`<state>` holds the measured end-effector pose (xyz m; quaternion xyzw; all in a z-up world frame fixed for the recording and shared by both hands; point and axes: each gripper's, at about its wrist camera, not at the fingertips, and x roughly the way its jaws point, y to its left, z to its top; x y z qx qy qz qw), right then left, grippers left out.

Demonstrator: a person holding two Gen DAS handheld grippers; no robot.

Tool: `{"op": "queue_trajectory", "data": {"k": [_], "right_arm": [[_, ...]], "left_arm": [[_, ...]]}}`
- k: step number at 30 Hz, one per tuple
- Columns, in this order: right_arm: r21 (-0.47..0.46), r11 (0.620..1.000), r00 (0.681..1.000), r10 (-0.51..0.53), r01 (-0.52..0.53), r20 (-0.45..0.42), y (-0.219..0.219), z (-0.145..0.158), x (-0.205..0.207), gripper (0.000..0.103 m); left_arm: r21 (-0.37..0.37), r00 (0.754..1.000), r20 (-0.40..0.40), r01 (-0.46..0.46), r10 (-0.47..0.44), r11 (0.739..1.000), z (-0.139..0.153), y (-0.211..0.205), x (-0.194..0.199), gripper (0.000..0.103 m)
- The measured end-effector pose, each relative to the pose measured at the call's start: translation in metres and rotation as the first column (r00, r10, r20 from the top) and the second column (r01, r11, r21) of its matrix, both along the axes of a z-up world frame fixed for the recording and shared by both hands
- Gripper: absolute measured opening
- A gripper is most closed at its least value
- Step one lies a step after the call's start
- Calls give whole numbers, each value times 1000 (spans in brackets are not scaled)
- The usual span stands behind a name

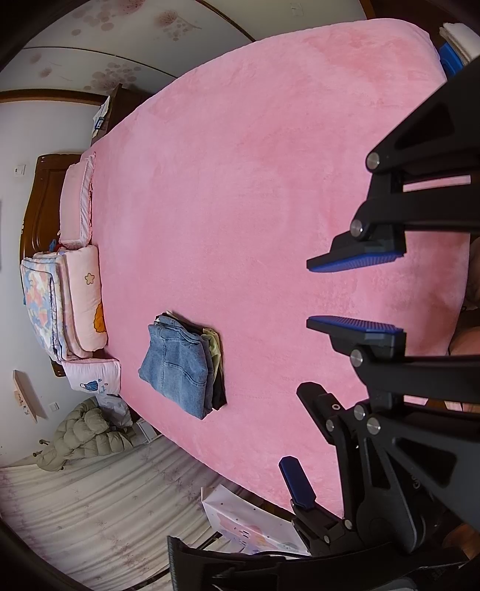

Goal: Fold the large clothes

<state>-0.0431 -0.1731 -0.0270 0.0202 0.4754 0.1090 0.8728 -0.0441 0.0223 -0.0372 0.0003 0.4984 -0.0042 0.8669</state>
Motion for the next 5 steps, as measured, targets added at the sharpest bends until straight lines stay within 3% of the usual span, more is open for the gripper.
{"op": "queue_trajectory", "data": {"k": [5], "right_arm": [[0, 1000, 1000, 1, -1, 1, 0, 0, 0, 24]], "left_arm": [[2, 1000, 0, -1, 1, 1000, 0, -4, -1, 88]]}}
